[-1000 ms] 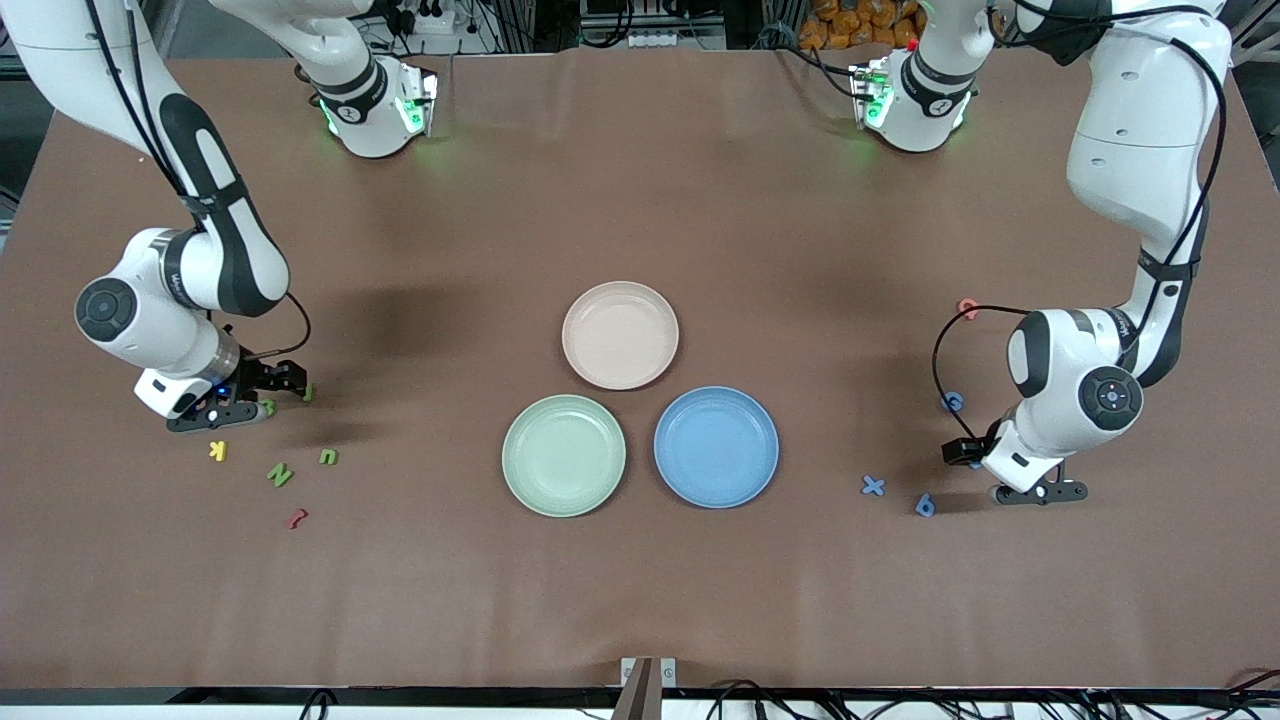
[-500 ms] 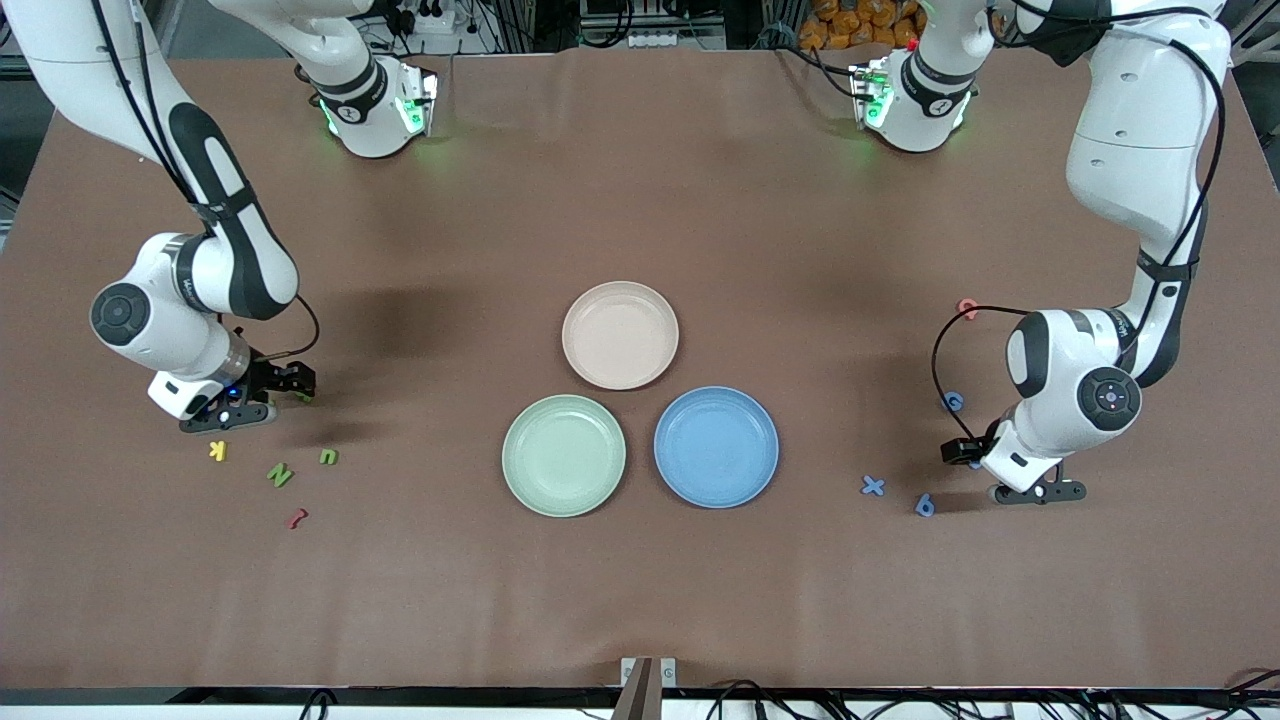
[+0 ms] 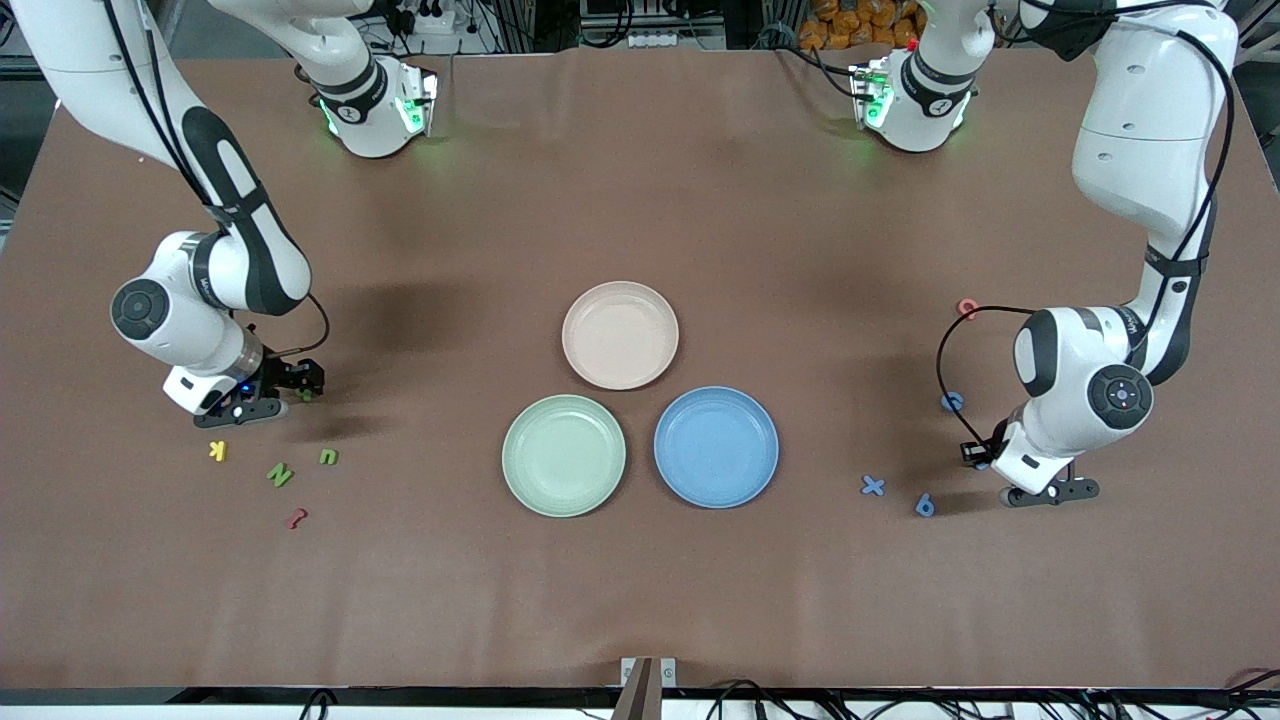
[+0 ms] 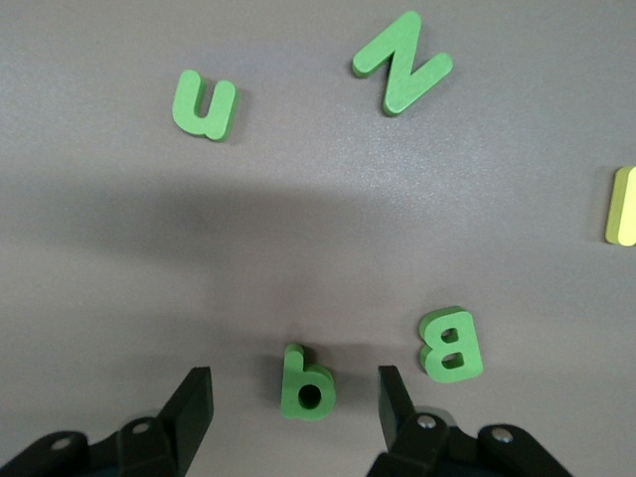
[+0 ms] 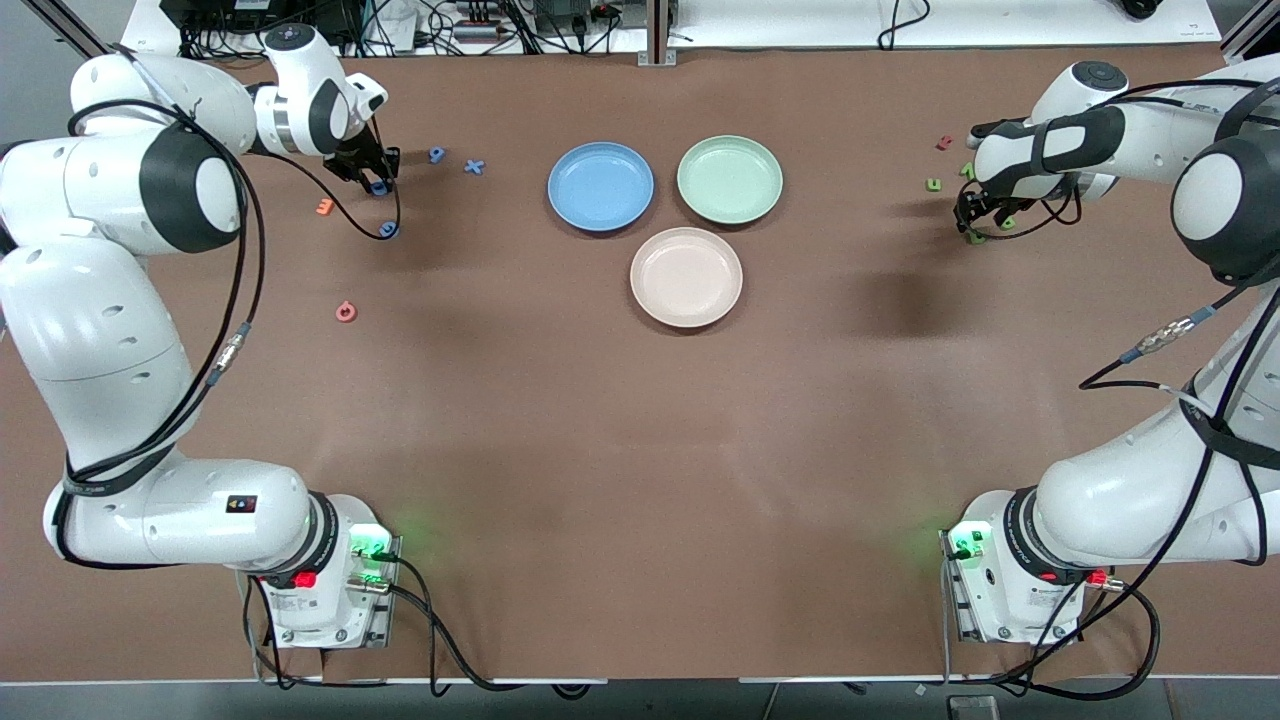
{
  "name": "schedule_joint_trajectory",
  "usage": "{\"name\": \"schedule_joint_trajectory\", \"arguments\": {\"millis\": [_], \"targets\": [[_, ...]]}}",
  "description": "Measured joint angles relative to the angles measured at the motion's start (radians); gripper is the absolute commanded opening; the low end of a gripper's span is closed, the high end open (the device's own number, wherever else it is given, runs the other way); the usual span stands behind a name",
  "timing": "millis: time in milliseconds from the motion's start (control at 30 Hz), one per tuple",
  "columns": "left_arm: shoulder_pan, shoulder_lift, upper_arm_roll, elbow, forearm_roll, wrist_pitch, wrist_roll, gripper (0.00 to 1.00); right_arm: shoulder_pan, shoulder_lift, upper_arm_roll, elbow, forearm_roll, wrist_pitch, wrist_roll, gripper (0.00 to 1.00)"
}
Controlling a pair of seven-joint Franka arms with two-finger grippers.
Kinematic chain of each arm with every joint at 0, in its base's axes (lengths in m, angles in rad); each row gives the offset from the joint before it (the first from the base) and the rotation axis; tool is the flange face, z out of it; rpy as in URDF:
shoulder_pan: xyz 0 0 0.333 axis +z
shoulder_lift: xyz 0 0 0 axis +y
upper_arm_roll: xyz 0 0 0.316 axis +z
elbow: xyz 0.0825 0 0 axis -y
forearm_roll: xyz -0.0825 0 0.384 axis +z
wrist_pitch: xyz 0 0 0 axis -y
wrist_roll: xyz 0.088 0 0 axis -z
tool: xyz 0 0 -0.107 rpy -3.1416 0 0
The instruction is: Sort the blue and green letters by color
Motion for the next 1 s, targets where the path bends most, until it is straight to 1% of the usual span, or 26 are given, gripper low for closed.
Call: {"name": "schedule_joint_trajectory", "arguments": {"millis": [300, 533, 733, 1000], "targets": [[-0.009, -0.008, -0.011, 0.011, 0.000, -0.009, -0.083, 0.08, 0.000, 0.007, 0.000, -0.002, 0.000, 0.005, 0.000, 0.72], [-0.051, -0.070, -0.068, 0.045, 0.000, -0.132, -0.267, 0.08, 0.000, 0.014, 0.000, -0.004, 0.000, 0.014, 0.000, 0.69], [-0.160, -0.116, -0.090, 0.056, 0.000, -0.191, -0.477, 0.08, 0.000, 0.020, 0.000, -0.011, 0.000, 0.031, 0.000, 0.66], [-0.349, -0.104, -0.094, 0.059, 0.000, -0.199, -0.735, 0.08, 0.000, 0.028, 0.000, -0.013, 0.001, 0.039, 0.000, 0.63]]}}
